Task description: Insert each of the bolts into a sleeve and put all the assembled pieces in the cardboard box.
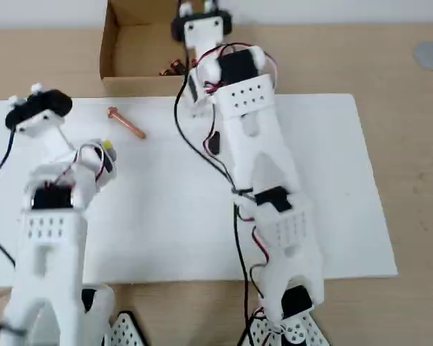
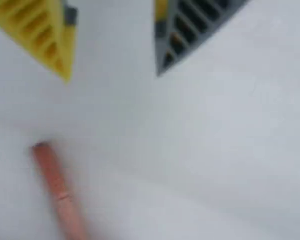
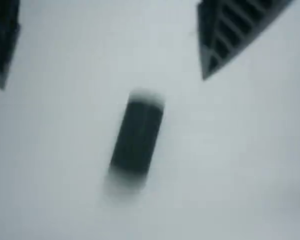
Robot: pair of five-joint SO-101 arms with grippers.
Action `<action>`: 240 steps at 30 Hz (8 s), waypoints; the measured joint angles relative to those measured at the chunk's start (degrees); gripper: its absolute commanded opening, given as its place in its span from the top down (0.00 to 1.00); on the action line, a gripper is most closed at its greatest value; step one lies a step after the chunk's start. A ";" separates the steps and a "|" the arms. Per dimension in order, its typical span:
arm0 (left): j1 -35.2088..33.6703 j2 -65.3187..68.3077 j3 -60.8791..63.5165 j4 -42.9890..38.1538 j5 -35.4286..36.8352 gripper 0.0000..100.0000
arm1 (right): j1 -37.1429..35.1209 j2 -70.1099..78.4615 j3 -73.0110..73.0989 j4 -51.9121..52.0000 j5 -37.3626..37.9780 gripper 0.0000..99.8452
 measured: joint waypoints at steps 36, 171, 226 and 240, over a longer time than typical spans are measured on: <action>0.97 45.36 -45.19 8.53 14.68 0.88 | -3.78 3.08 12.04 -7.03 -14.95 0.80; 4.40 79.12 -96.44 41.58 40.70 0.88 | 3.69 10.20 -8.26 -2.20 -13.45 0.99; 1.67 102.77 -121.14 46.51 35.16 0.95 | 3.69 10.20 -8.26 -2.37 -13.45 0.99; 2.55 103.30 -130.11 50.20 27.78 0.99 | 3.69 10.20 -8.18 -2.37 -13.45 0.99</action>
